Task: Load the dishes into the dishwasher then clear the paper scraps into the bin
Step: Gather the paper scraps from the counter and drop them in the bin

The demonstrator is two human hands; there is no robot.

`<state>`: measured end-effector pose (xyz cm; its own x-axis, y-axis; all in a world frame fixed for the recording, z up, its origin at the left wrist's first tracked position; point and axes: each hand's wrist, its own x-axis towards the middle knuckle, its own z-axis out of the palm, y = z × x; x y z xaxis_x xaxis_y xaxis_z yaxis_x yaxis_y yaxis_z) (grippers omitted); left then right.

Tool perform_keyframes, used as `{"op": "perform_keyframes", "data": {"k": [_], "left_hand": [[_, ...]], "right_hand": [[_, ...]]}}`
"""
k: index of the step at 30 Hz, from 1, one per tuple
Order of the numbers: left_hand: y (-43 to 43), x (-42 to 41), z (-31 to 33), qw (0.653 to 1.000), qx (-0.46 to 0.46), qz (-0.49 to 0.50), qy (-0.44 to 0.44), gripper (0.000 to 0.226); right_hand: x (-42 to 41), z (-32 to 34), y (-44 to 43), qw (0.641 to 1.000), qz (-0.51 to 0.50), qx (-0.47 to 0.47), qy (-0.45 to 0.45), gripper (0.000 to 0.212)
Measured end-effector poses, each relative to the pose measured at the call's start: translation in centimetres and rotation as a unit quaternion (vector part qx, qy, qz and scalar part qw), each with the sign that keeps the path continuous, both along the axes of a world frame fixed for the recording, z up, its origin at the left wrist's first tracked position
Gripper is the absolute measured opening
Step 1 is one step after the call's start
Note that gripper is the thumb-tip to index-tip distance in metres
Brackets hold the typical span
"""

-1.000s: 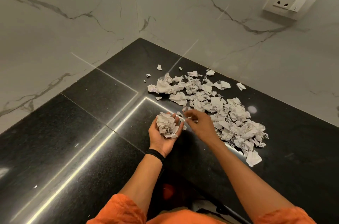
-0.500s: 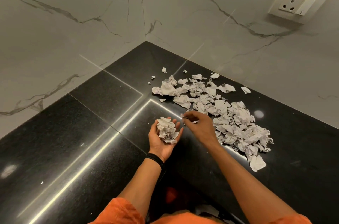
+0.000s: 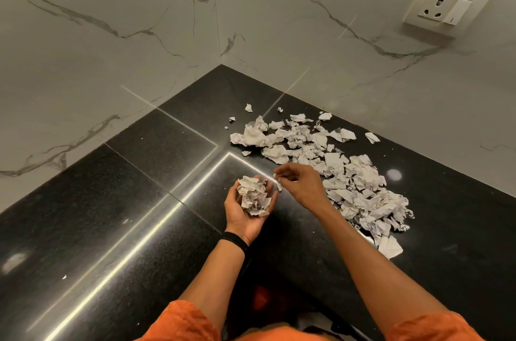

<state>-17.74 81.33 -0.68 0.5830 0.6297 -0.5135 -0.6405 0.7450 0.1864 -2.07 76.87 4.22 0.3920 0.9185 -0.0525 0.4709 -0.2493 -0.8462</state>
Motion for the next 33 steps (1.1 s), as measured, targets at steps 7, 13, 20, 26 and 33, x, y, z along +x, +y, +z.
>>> {"op": "perform_keyframes", "data": {"k": [7,13,20,26,33], "left_hand": [[0.4,-1.7,-0.4,1.000,0.002,0.008,0.021,0.049],[0.6,-1.8,-0.3,0.999,-0.002,0.020,0.034,0.049],[0.9,-0.4,-0.5,0.999,-0.005,0.027,0.029,0.059],[1.2,1.0,-0.5,1.000,-0.011,0.015,0.012,0.057],[1.4,0.1,-0.3,0.999,-0.027,0.030,0.018,0.055]], "right_hand": [[1.1,-3.1,0.7,0.981,0.031,-0.098,-0.167,0.031],[-0.4,-4.9,1.0,0.962,0.078,-0.061,-0.253,0.010],[-1.6,-1.0,0.9,0.998,-0.017,0.059,0.028,0.010],[-0.4,-1.0,1.5,0.997,-0.040,0.049,0.040,0.011],[1.7,-3.9,3.2,0.986,0.018,-0.059,-0.153,0.026]]}}
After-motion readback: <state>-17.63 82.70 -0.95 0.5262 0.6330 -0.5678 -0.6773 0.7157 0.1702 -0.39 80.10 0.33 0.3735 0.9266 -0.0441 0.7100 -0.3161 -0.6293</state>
